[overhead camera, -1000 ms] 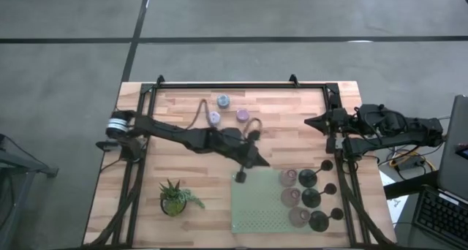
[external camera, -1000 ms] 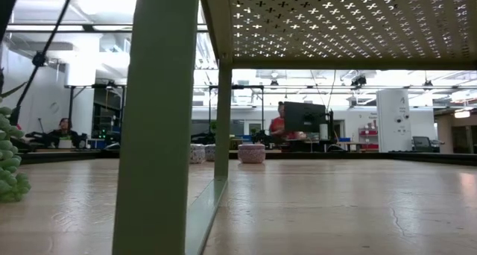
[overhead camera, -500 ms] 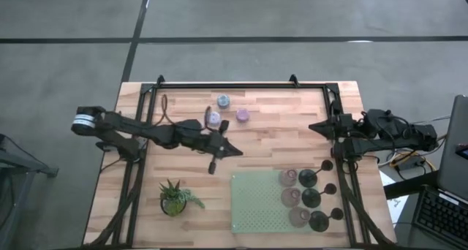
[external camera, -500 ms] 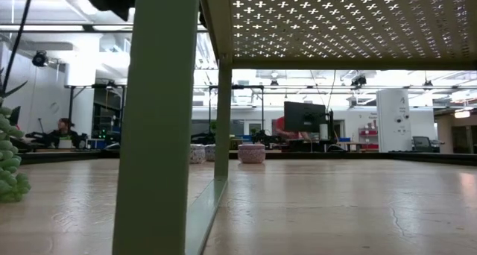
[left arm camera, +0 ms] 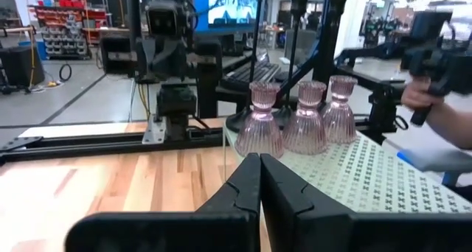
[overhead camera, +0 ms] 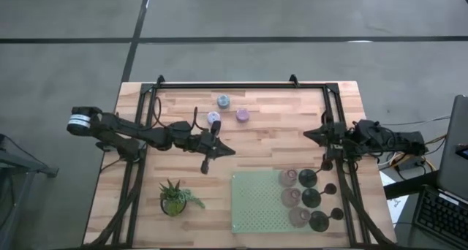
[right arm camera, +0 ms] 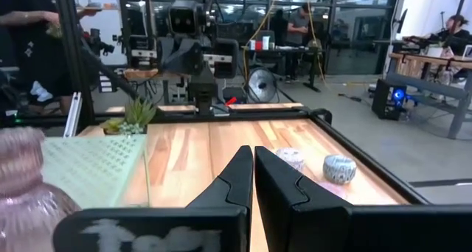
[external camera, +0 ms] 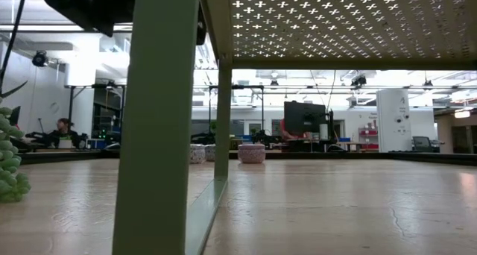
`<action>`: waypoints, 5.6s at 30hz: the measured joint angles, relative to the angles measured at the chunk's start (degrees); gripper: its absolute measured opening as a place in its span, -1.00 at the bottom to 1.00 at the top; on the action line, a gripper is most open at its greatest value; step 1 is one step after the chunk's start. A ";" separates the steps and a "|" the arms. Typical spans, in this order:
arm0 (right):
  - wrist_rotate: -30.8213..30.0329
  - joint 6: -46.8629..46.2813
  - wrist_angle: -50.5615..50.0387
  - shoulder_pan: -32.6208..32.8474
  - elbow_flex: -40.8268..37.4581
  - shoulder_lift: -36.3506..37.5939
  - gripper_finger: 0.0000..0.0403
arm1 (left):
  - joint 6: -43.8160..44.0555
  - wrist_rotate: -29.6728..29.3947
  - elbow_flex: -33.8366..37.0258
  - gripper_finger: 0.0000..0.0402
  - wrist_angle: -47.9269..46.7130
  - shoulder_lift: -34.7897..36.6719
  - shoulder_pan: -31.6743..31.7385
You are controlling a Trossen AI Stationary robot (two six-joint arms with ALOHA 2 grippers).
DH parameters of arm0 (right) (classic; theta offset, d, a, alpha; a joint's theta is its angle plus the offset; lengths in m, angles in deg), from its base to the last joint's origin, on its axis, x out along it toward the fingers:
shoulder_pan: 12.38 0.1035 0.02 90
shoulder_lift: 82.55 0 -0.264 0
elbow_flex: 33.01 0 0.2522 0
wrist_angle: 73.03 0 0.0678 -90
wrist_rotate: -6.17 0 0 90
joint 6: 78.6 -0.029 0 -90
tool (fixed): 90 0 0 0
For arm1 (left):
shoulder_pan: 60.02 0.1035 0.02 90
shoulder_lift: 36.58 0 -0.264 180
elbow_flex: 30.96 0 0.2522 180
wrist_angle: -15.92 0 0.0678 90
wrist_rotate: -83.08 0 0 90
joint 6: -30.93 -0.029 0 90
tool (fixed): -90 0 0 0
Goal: Pick & Place candle stick holders
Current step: Put the red patterned scented candle on the shelf
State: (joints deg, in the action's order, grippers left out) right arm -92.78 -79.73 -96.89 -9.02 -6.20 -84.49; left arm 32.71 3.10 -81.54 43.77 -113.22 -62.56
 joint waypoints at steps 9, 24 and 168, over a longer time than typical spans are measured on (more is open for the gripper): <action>0.02 0.20 2.44 0.00 -6.28 1.66 -0.96 | 0.43 -0.05 0.57 -0.94 0.17 0.00 0.33; 1.94 2.21 5.54 0.04 -10.31 1.44 -0.96 | 0.67 -0.08 0.54 -0.94 -0.62 0.00 0.72; 1.48 2.75 5.52 -0.02 -10.28 0.30 -0.96 | 6.13 -0.28 -11.15 0.51 -41.07 -5.81 19.51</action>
State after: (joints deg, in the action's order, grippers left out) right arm -91.29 -76.98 -91.37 -9.04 -16.49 -84.19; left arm 38.85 2.82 -92.68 2.70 -119.03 -43.06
